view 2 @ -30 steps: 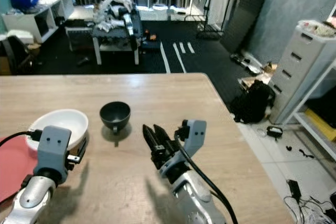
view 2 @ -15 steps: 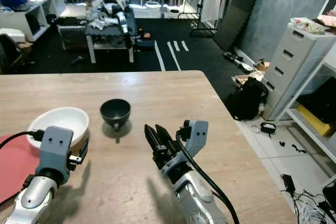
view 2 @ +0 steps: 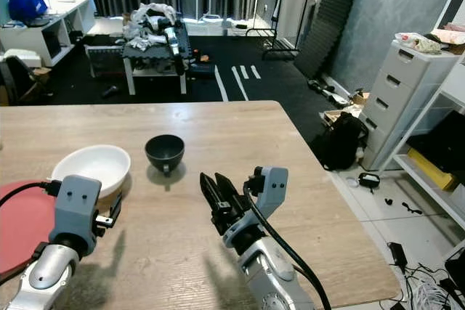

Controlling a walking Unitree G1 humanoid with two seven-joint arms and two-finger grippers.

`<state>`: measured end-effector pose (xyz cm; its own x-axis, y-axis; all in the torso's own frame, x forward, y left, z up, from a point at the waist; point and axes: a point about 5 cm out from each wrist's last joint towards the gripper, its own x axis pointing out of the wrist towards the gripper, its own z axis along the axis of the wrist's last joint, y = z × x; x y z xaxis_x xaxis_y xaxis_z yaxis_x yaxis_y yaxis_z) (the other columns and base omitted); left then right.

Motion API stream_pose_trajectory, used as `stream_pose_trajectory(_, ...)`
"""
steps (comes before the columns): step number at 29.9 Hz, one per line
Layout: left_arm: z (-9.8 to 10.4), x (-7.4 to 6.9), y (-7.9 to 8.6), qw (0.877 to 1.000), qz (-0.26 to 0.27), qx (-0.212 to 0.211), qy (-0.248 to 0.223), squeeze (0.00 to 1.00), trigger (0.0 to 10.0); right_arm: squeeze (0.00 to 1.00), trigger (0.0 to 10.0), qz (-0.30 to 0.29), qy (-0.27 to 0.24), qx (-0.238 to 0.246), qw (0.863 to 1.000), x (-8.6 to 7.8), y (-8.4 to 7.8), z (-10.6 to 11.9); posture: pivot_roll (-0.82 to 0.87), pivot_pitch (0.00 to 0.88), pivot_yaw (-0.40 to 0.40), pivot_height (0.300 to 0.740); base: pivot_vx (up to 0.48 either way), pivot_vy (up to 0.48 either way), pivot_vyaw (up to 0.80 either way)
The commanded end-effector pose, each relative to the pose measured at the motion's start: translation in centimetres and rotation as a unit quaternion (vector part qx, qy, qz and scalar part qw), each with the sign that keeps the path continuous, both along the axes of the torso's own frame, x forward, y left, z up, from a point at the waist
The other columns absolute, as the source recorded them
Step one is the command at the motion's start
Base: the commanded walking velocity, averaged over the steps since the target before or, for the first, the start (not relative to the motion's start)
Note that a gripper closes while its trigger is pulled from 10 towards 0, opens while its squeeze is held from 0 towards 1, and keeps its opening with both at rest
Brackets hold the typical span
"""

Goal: Setting the table

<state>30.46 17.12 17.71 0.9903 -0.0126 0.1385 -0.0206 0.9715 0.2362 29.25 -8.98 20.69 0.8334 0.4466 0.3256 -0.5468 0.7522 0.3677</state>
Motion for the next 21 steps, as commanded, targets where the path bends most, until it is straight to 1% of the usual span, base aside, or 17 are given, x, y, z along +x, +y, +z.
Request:
stream_pose_trajectory(1,-0.8,-0.2,0.4,1.0,0.009,0.005,0.016,0.0,10.0,0.0,10.0,-0.004,-0.006,-0.028,1.0,-0.1,0.3,-0.2,0.06,0.135,0.077,0.74,0.0,0.0,0.0)
stream_pose_trajectory(3,-0.9,-0.3,0.4,1.0,0.011,0.008,0.02,0.0,10.0,0.0,10.0,-0.001,-0.02,-0.071,0.997,0.0,1.0,-0.2,0.06,0.137,0.08,0.74,0.0,0.0,0.0)
stream_pose_trajectory(4,-1.1,-0.4,0.5,1.0,0.011,0.01,0.023,0.0,10.0,0.0,10.0,0.006,-0.031,-0.095,0.995,0.1,1.8,-0.2,0.06,0.14,0.081,0.74,0.0,0.0,0.0)
stream_pose_trajectory(5,-1.1,-0.4,0.5,1.0,0.011,0.01,0.023,0.0,10.0,0.0,10.0,0.006,-0.031,-0.095,0.995,0.1,1.8,-0.2,0.06,0.14,0.081,0.74,0.0,0.0,0.0)
stream_pose_trajectory(6,-1.2,-0.5,0.5,1.0,0.012,0.011,0.025,0.0,10.0,0.0,10.0,0.01,-0.038,-0.109,0.993,0.2,2.3,-0.2,0.07,0.142,0.081,0.74,0.0,0.0,0.0)
stream_pose_trajectory(8,-1.4,-0.9,0.7,0.999,0.014,0.017,0.029,0.0,10.0,0.0,10.0,0.03,-0.038,-0.122,0.991,0.8,4.6,-0.2,0.1,0.153,0.076,0.74,0.0,0.0,0.0)
stream_pose_trajectory(9,-1.4,-1.1,0.8,0.999,0.016,0.018,0.03,0.0,10.0,0.0,10.0,0.036,-0.034,-0.125,0.991,1.0,5.4,-0.3,0.1,0.155,0.074,0.74,0.0,0.0,0.0)
stream_pose_trajectory(10,-1.4,-1.1,0.8,0.999,0.016,0.018,0.03,0.0,10.0,0.0,10.0,0.036,-0.034,-0.125,0.991,1.0,5.4,-0.3,0.1,0.155,0.074,0.74,0.0,0.0,0.0)
stream_pose_trajectory(11,-1.4,-1.3,0.9,0.999,0.018,0.019,0.03,0.0,10.0,0.0,10.0,0.03,-0.032,-0.148,0.988,1.5,6.3,-0.5,0.12,0.163,0.071,0.74,0.0,0.0,0.0)
stream_pose_trajectory(12,-1.4,-1.6,1.0,0.999,0.019,0.019,0.029,0.0,10.0,0.0,10.0,0.008,-0.029,-0.169,0.985,2.3,6.9,-0.7,0.13,0.172,0.067,0.74,0.0,0.0,0.0)
stream_pose_trajectory(14,-1.2,-2.3,1.1,1.0,0.01,0.015,0.025,0.0,10.0,0.0,10.0,-0.032,-0.036,-0.198,0.979,3.5,7.5,-0.7,0.15,0.182,0.063,0.74,0.0,0.0,0.0)
stream_pose_trajectory(15,-1.2,-2.3,1.1,1.0,0.01,0.015,0.025,0.0,10.0,0.0,10.0,-0.032,-0.036,-0.198,0.979,3.5,7.5,-0.7,0.15,0.182,0.063,0.74,0.0,0.0,0.0)
stream_pose_trajectory(17,-0.8,-3.1,1.2,1.0,-0.004,0.004,0.02,0.0,10.0,0.0,10.0,-0.064,-0.047,-0.213,0.974,4.3,7.5,-0.3,0.18,0.193,0.059,0.74,0.0,0.0,0.0)
stream_pose_trajectory(18,-0.8,-3.1,1.2,1.0,-0.004,0.004,0.02,0.0,10.0,0.0,10.0,-0.064,-0.047,-0.213,0.974,4.3,7.5,-0.3,0.18,0.193,0.059,0.74,0.0,0.0,0.0)
stream_pose_trajectory(19,-0.4,-3.7,1.8,1.0,-0.003,0.0,0.018,0.0,10.0,0.0,10.0,-0.09,-0.054,-0.226,0.968,4.9,7.3,0.1,0.19,0.2,0.057,0.74,0.0,0.0,0.0)
stream_pose_trajectory(21,0.5,-4.8,3.5,1.0,0.012,-0.001,0.016,0.0,10.0,0.0,10.0,-0.141,-0.053,-0.246,0.958,6.1,6.7,0.6,0.22,0.213,0.052,0.74,0.0,0.0,0.0)
